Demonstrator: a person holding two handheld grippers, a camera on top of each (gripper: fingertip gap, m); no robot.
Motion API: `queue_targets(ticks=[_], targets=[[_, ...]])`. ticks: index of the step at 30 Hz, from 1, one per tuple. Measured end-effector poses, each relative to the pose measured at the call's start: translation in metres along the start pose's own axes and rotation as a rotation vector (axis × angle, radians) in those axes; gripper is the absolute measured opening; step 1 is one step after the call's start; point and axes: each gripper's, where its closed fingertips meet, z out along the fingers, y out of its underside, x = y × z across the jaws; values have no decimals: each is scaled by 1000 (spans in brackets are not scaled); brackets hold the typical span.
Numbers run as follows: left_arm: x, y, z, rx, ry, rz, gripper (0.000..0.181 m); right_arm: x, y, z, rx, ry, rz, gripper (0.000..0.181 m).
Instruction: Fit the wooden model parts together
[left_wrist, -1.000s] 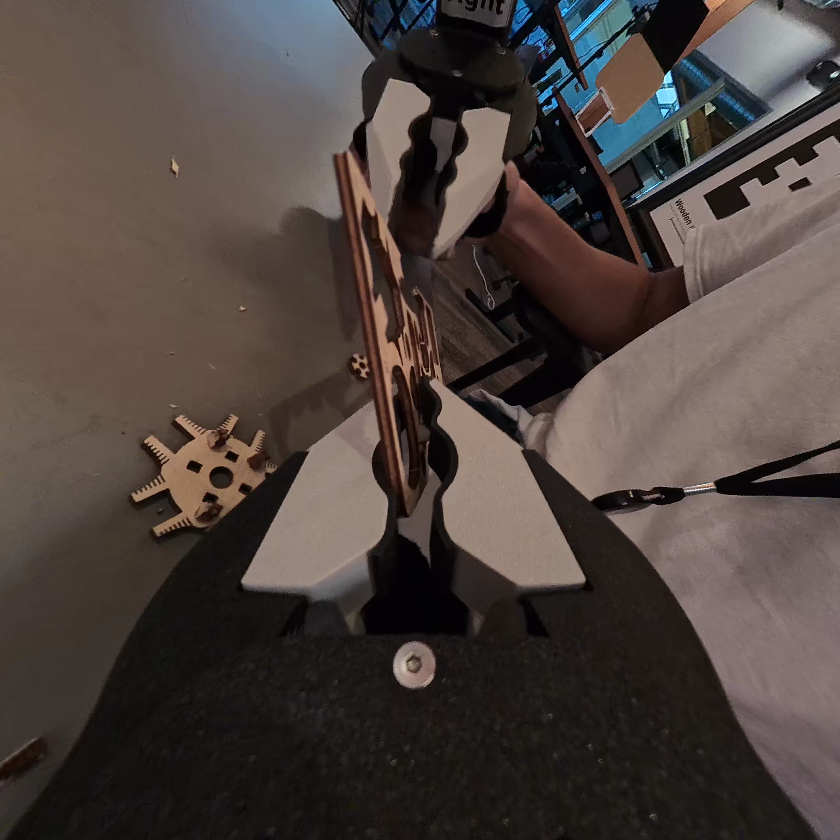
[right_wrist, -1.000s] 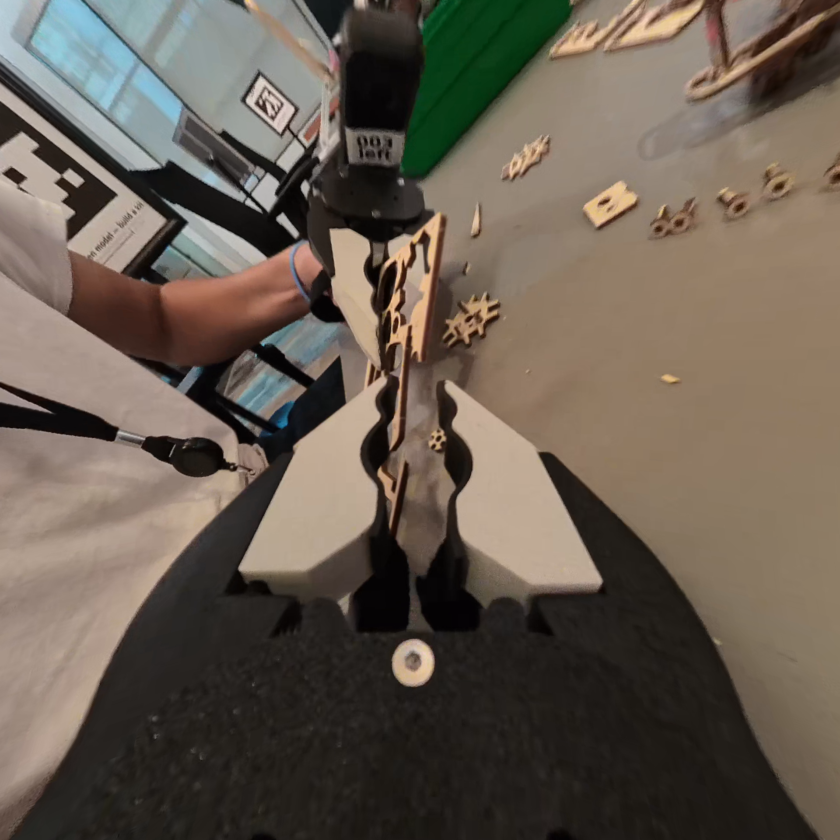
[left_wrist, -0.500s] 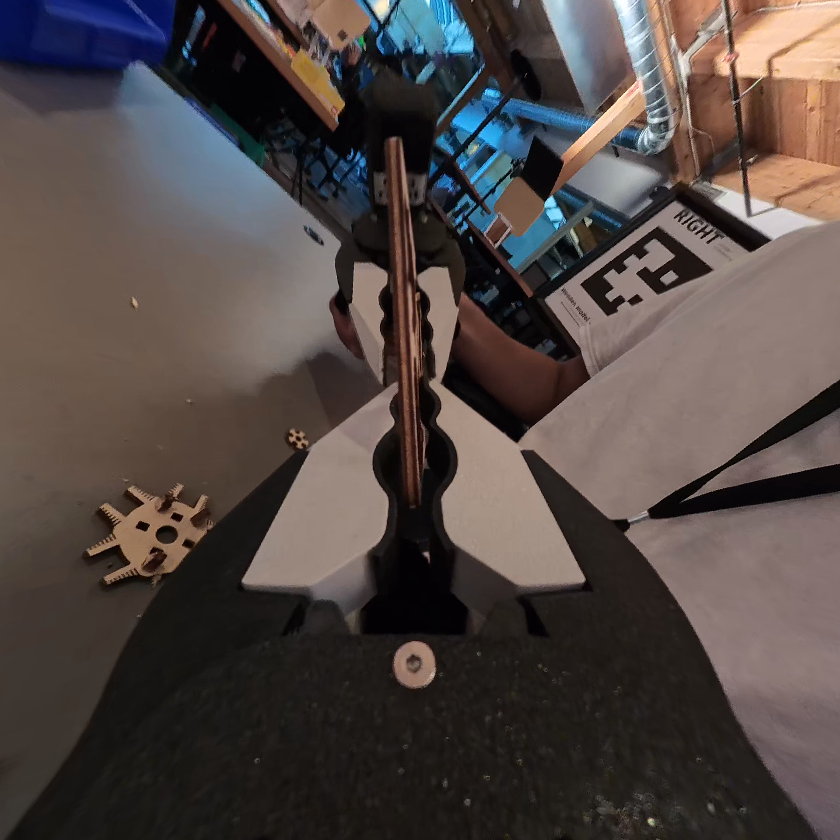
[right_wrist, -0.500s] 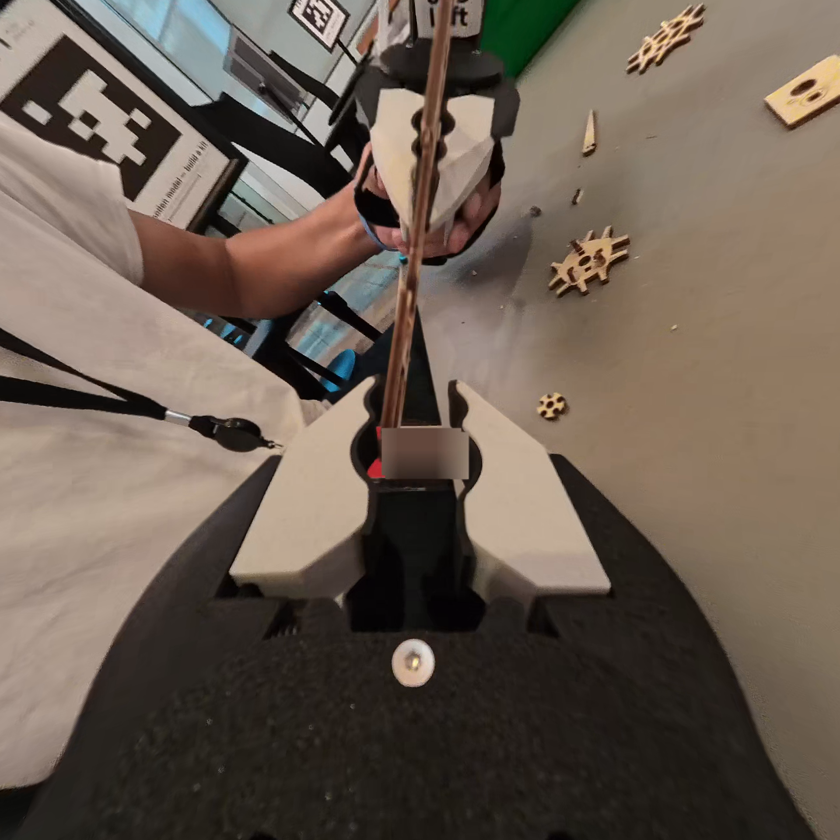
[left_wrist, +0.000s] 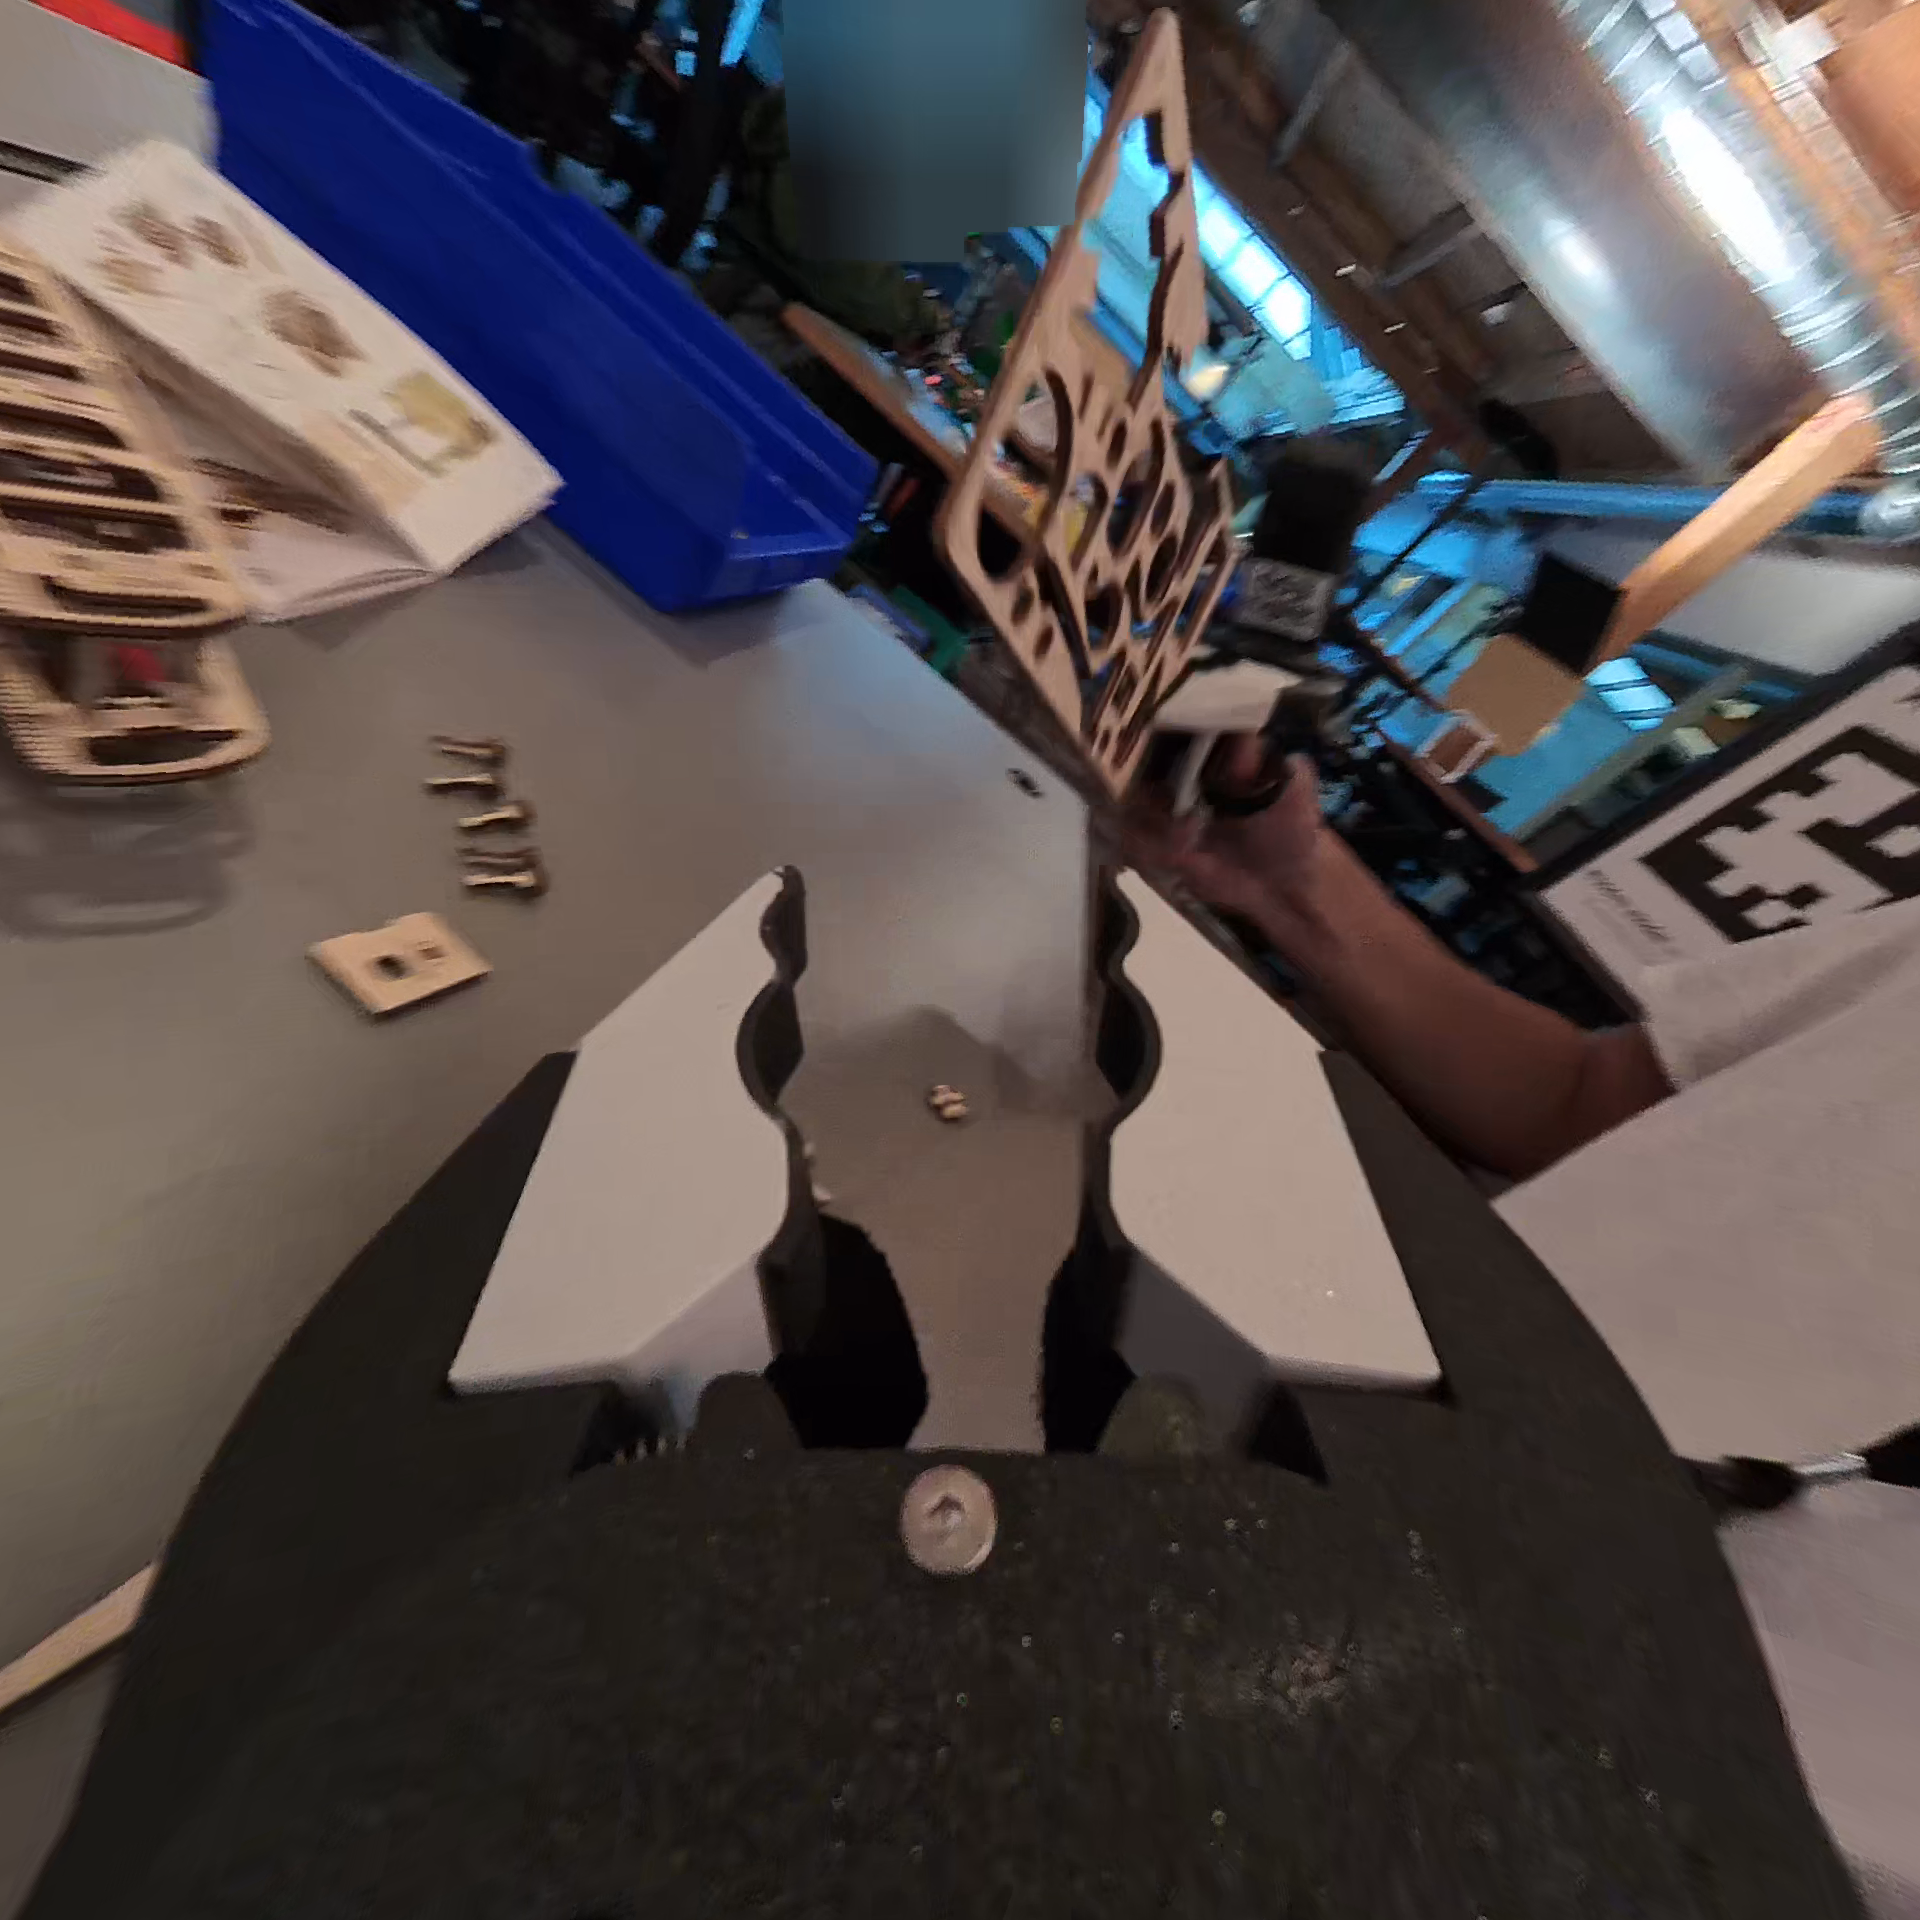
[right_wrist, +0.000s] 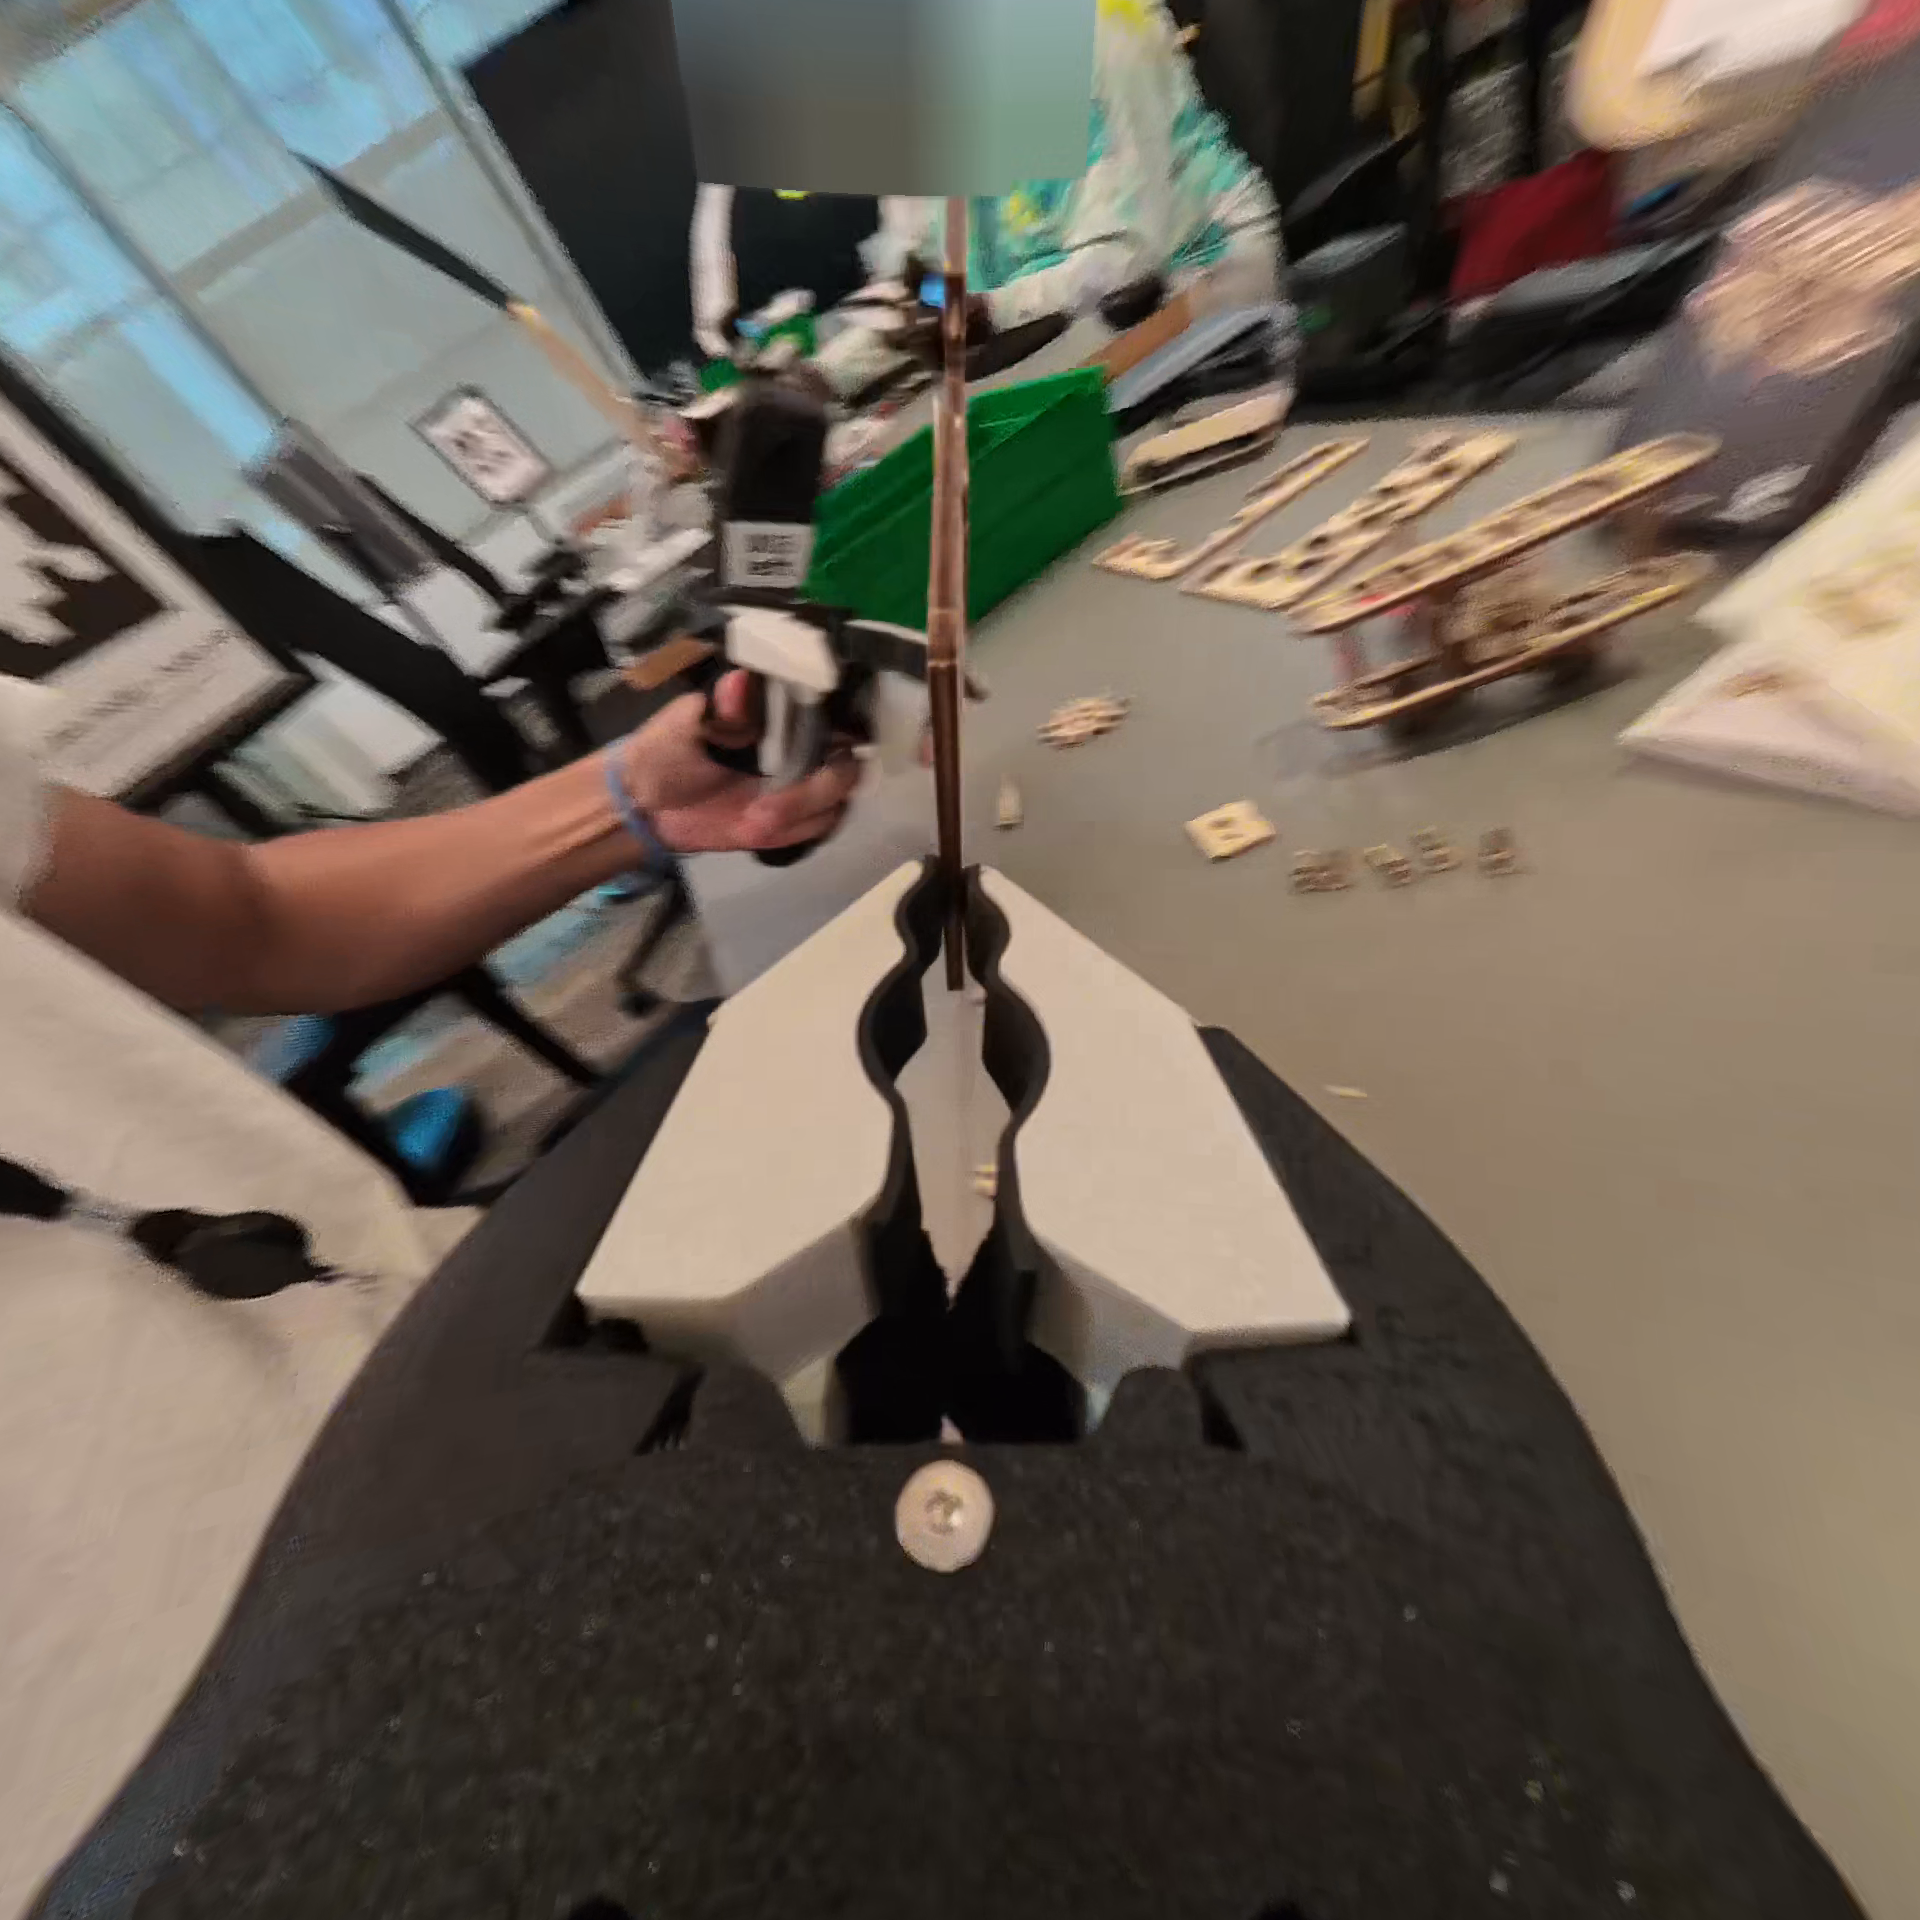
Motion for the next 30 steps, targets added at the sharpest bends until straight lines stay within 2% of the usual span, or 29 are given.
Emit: queue_targets(ticks=[2,4,6,8,11,14,17,19,21,23,25,28,30], targets=[[-14,-3,-11,-9,-93,32,54,30,-16,-26,-33,180,-107,2],[-17,-7,-19,-9,-130,22,50,72,-38,-65,-107,452,-261,2],[-12,-12,-25,11,-132,0,47,116,-68,-114,-214,750,-452,2],[-10,-10,-31,10,-160,-14,48,156,-92,-154,-376,981,-608,2],[-7,16,-35,-84,-228,23,47,220,-109,-180,-619,1170,-738,2],[2,38,-41,-156,-301,106,48,287,-113,-183,-852,1235,-818,2],[10,50,-52,-172,-365,141,48,345,-105,-177,-1039,1244,-824,2],[13,54,-62,-157,-400,143,49,374,-92,-173,-1150,1235,-819,2],[16,56,-72,-136,-427,144,50,390,-66,-168,-1227,1207,-718,4],[16,56,-83,-110,-457,148,51,388,-37,-149,-1217,1081,-608,8],[14,56,-91,-91,-489,152,53,382,-21,-141,-1209,1038,-534,20],[12,51,-98,-79,-512,171,54,358,-18,-124,-1009,936,-400,22],[13,47,-101,-54,-518,190,53,336,-28,-124,-858,907,-294,30]])
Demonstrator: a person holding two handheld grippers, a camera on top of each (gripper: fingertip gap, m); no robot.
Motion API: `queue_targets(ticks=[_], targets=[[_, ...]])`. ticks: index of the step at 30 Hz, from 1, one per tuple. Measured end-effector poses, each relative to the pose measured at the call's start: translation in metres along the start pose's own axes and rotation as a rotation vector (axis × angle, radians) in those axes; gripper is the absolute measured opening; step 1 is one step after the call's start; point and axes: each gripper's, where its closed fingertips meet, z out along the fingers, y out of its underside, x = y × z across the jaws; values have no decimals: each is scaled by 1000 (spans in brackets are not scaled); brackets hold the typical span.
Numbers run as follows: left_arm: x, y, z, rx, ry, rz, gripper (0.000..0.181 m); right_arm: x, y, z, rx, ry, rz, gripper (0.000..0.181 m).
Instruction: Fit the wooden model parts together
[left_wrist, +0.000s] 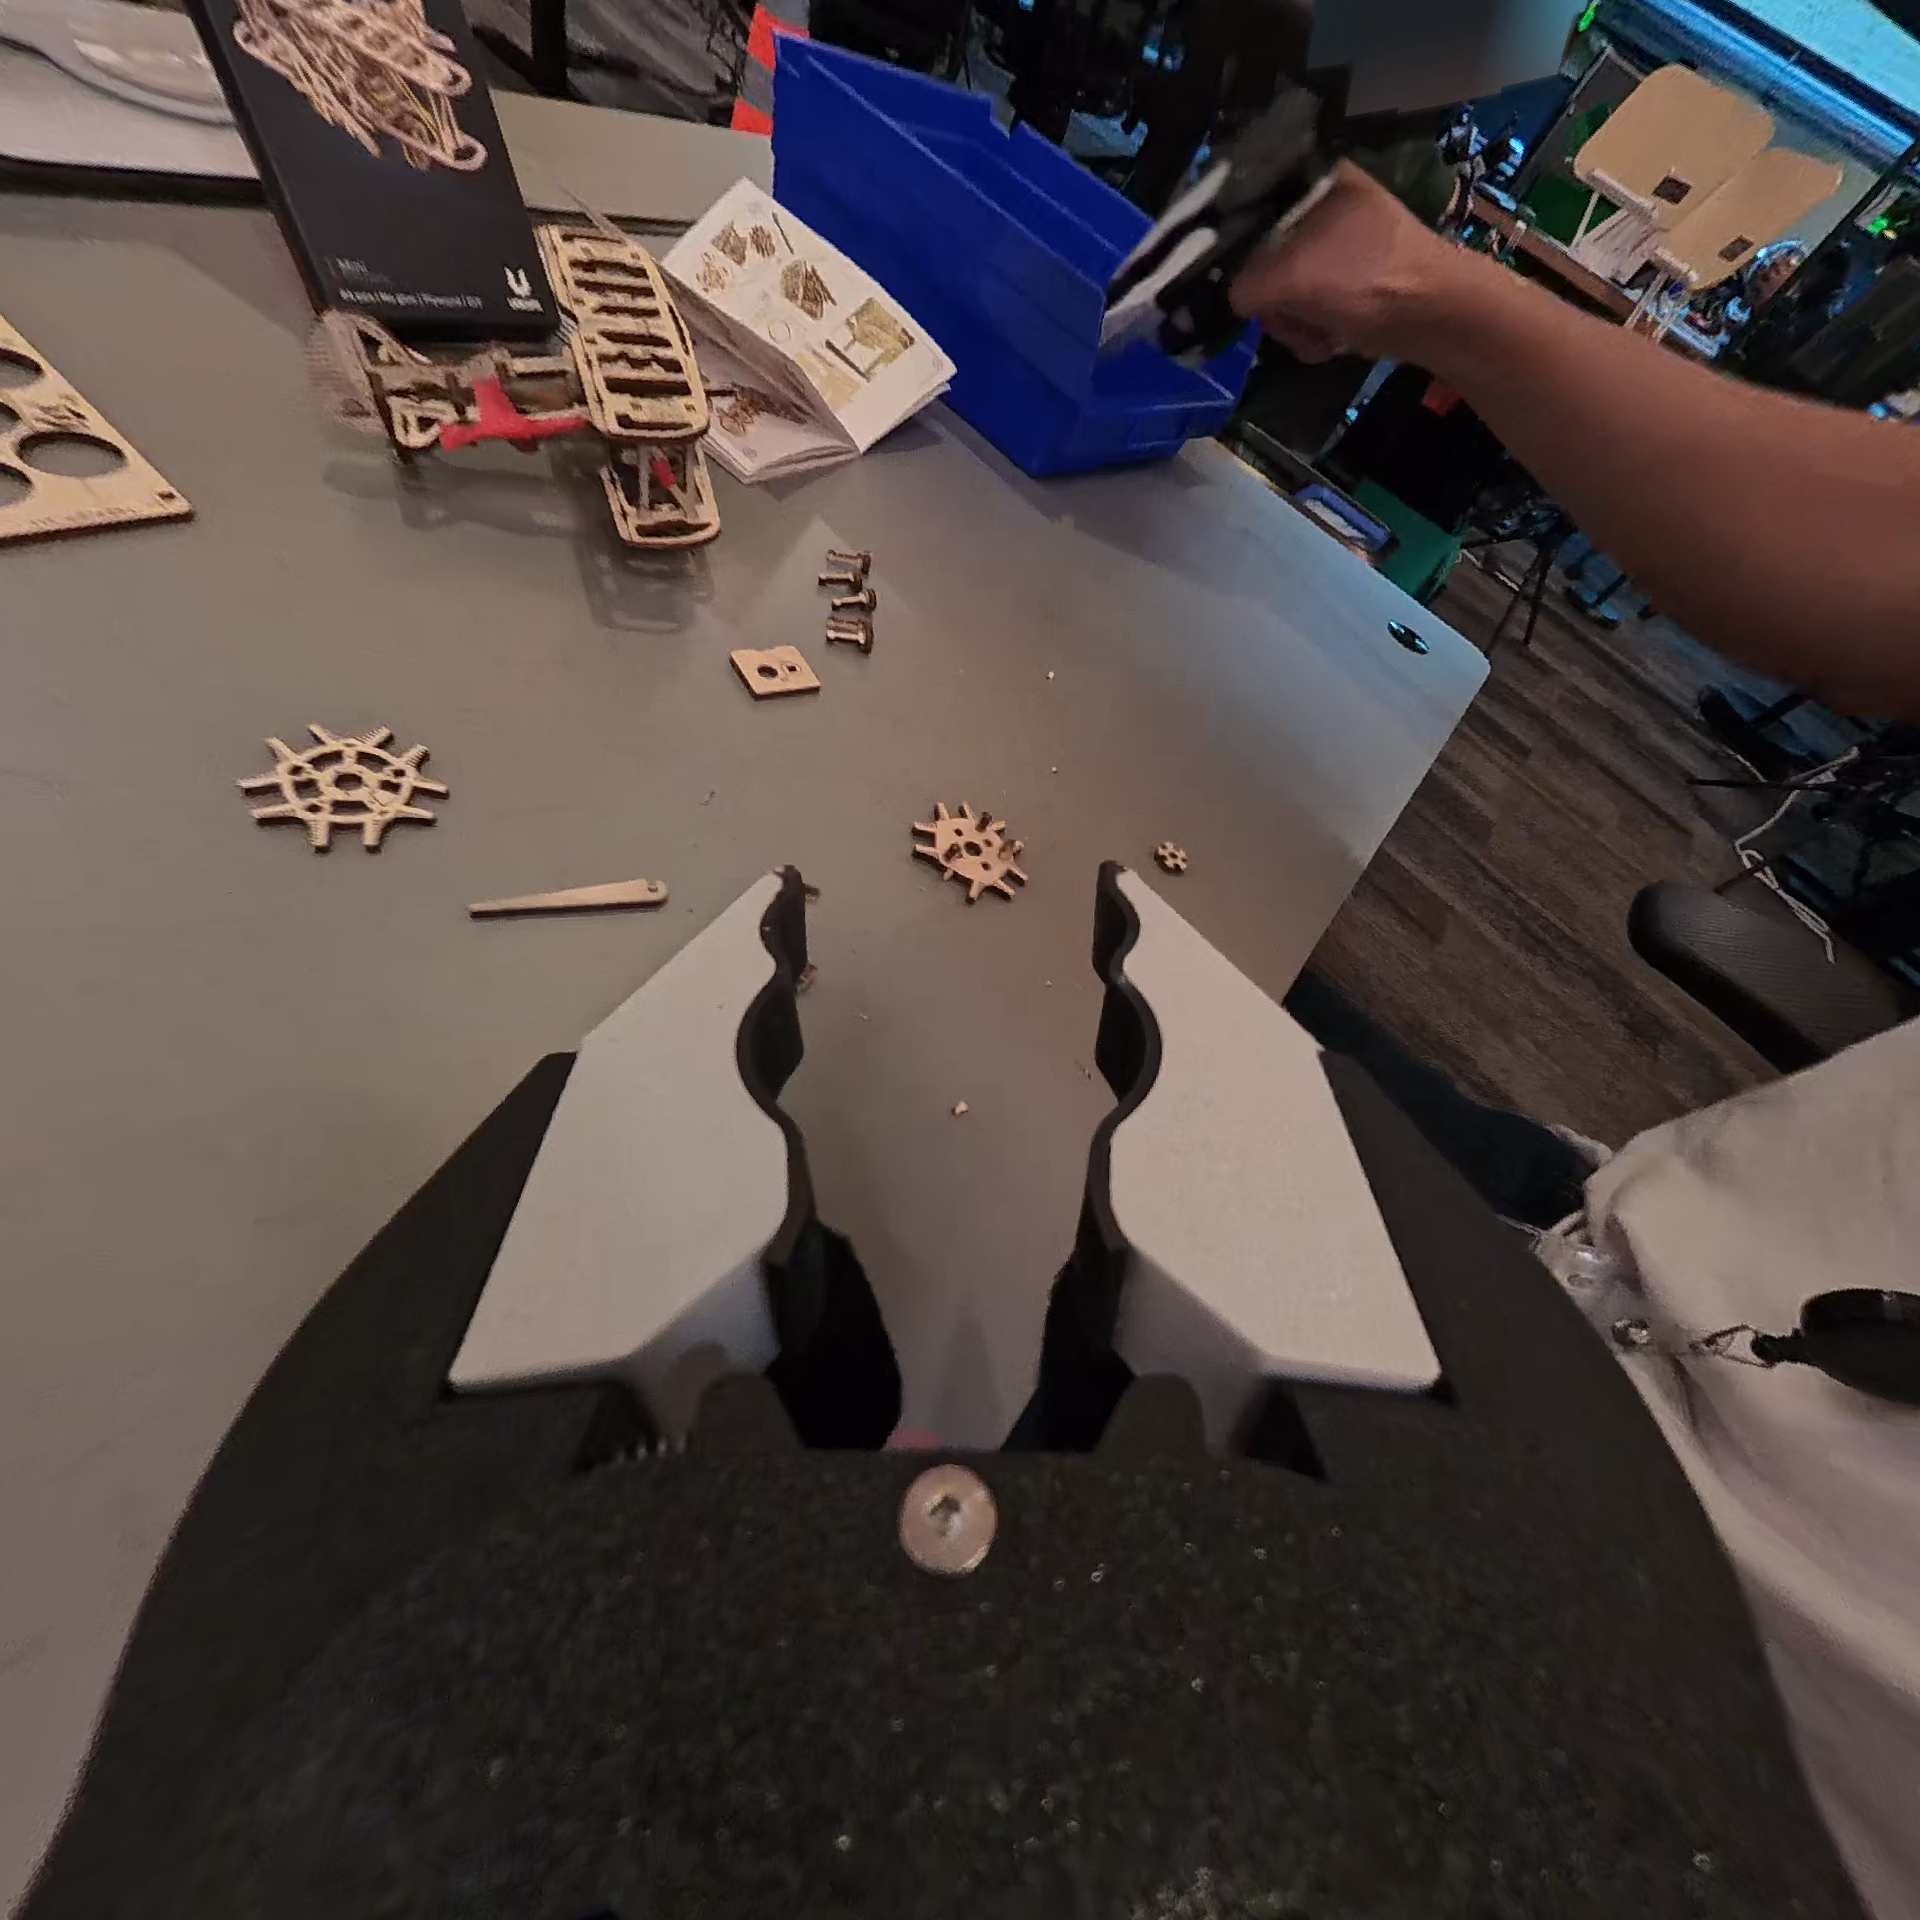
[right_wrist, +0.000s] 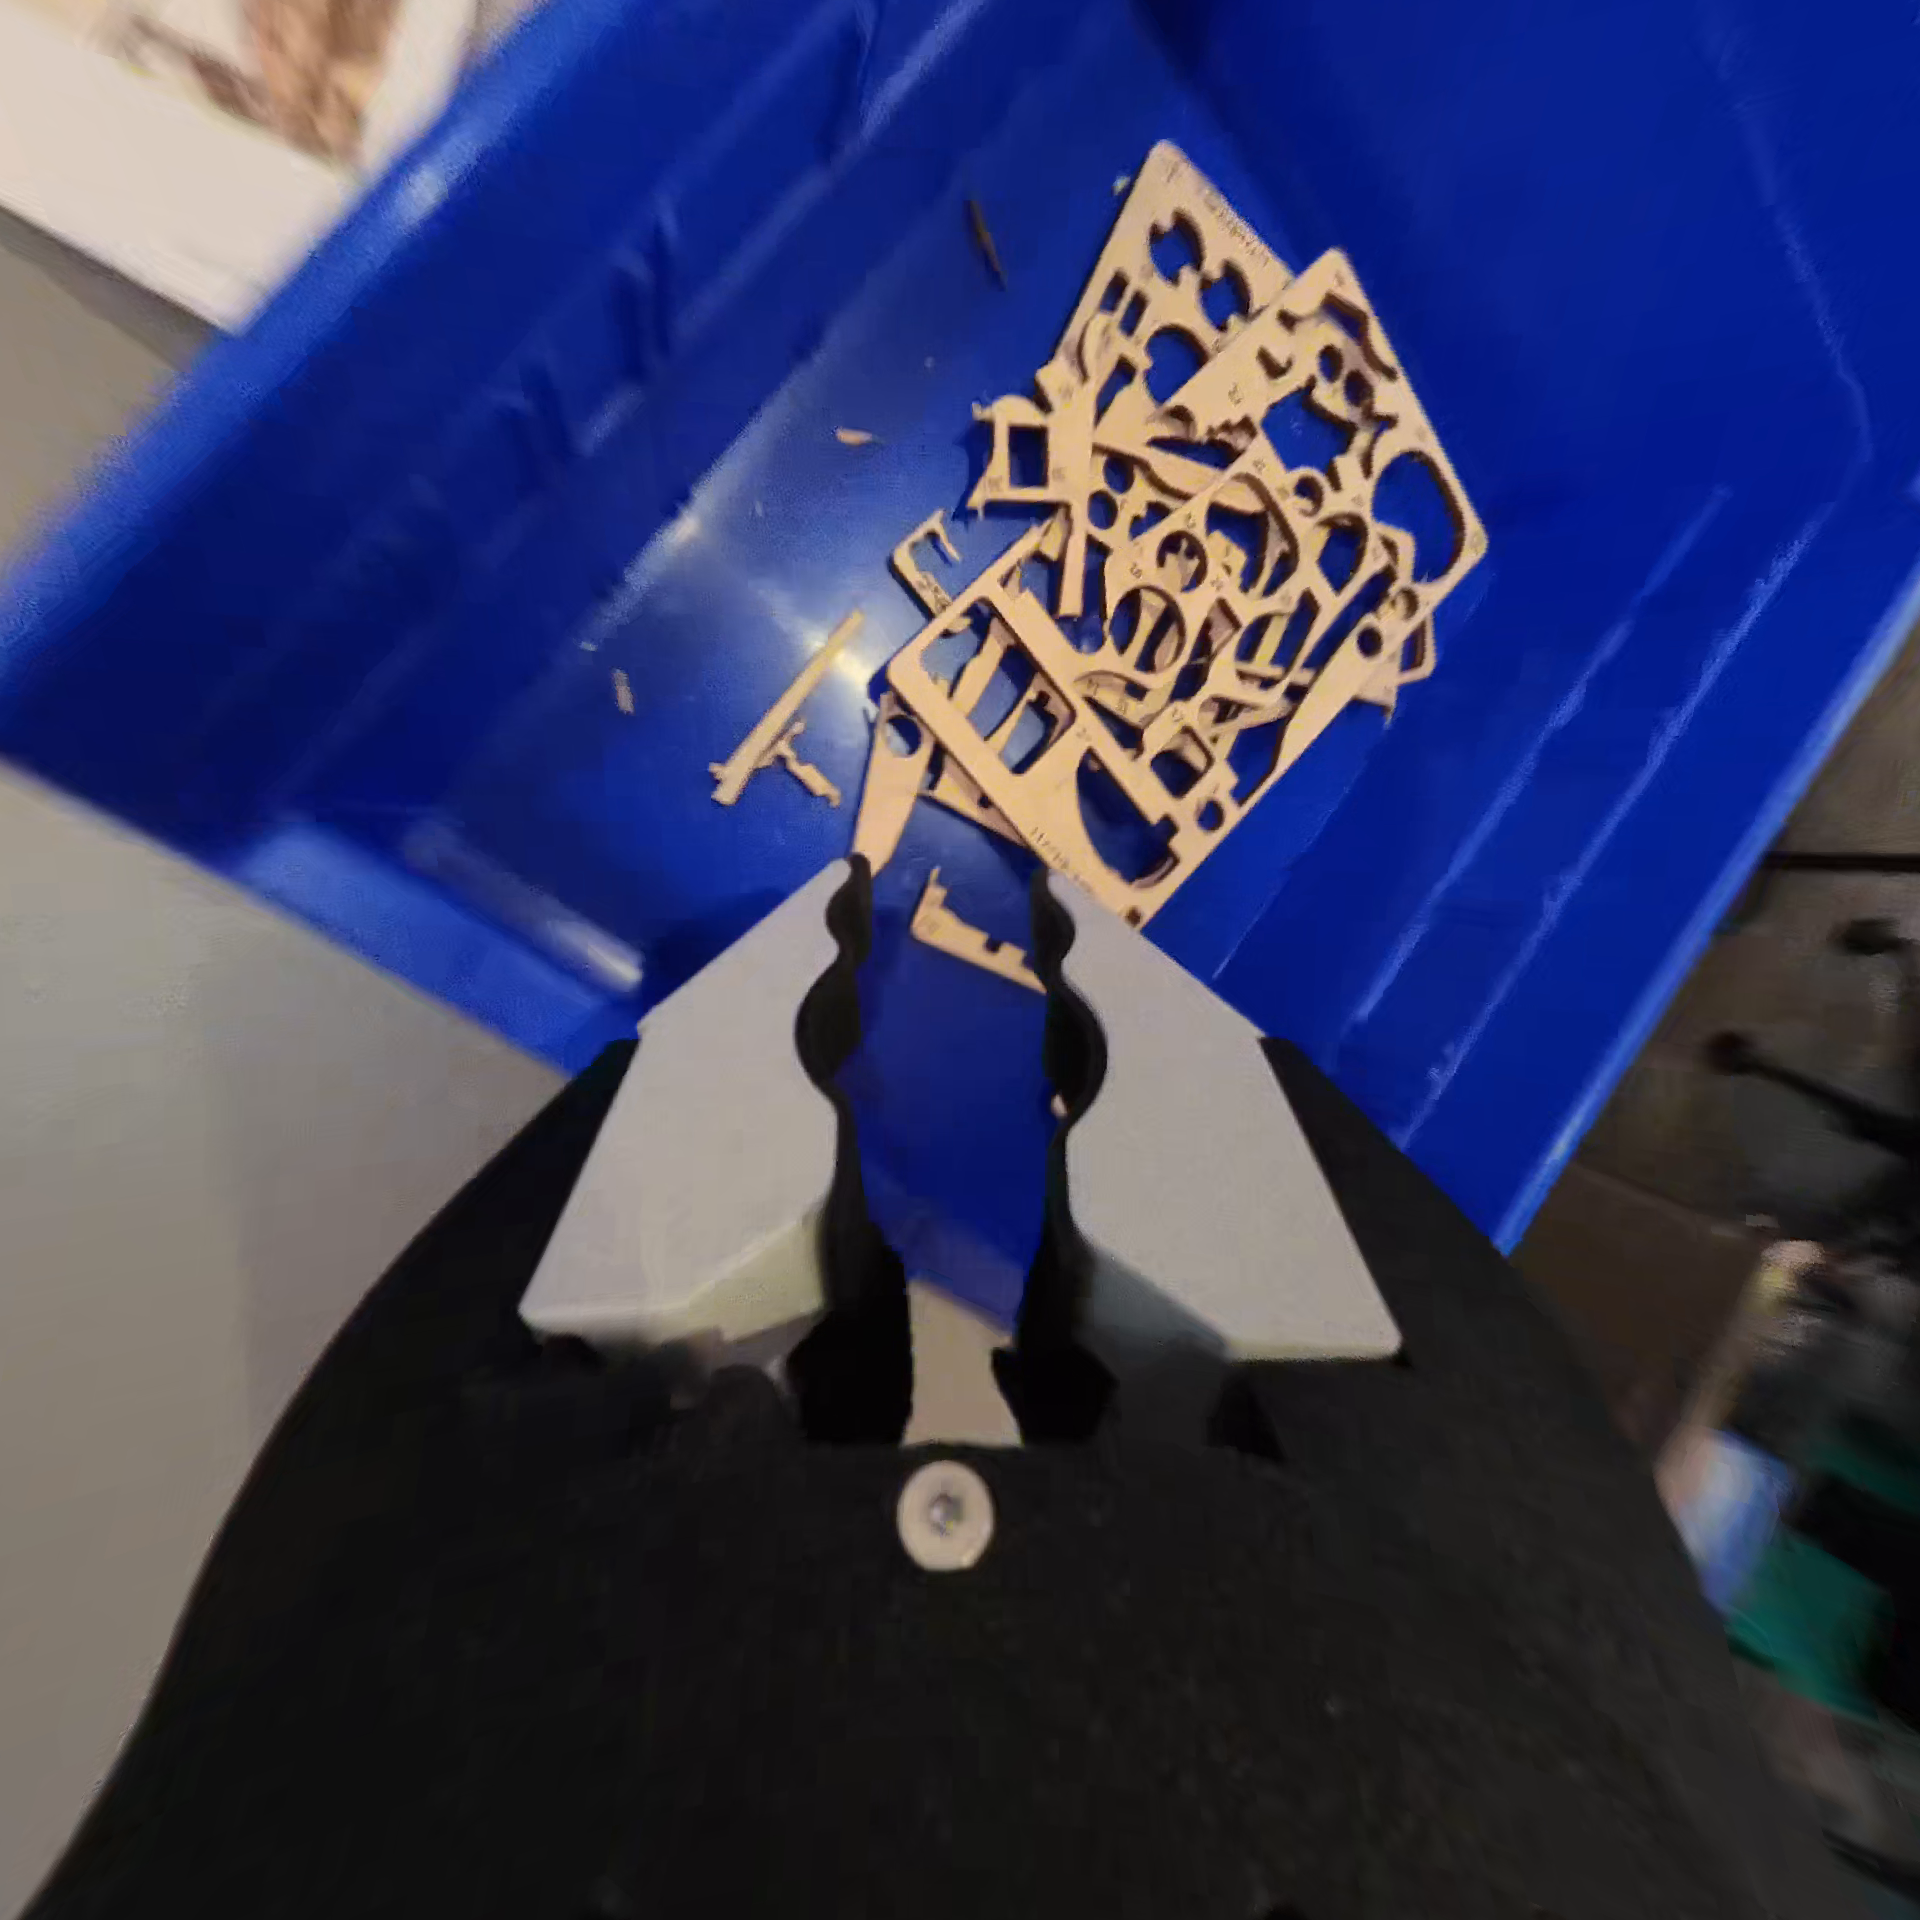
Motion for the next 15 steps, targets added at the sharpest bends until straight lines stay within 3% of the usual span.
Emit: queue_targets(ticks=[3,5,7,8,10,12,15], targets=[[-2,-7,-3,55,-2,-20,53,-39,-16,-59,244,-190,245,30],[-3,-11,-5,82,8,-48,52,-97,-31,-106,453,-389,347,34],[-5,-11,-5,89,16,-77,52,-167,-29,-136,568,-532,349,46],[-7,-10,-5,85,19,-92,52,-202,-24,-141,589,-567,323,56],[-7,-8,-4,85,30,-115,49,-265,-12,-144,625,-595,232,58],[-6,-8,-2,90,37,-116,46,-317,-3,-147,617,-637,186,43],[-2,-2,3,58,41,-81,44,-376,5,-146,542,-699,38,36]])
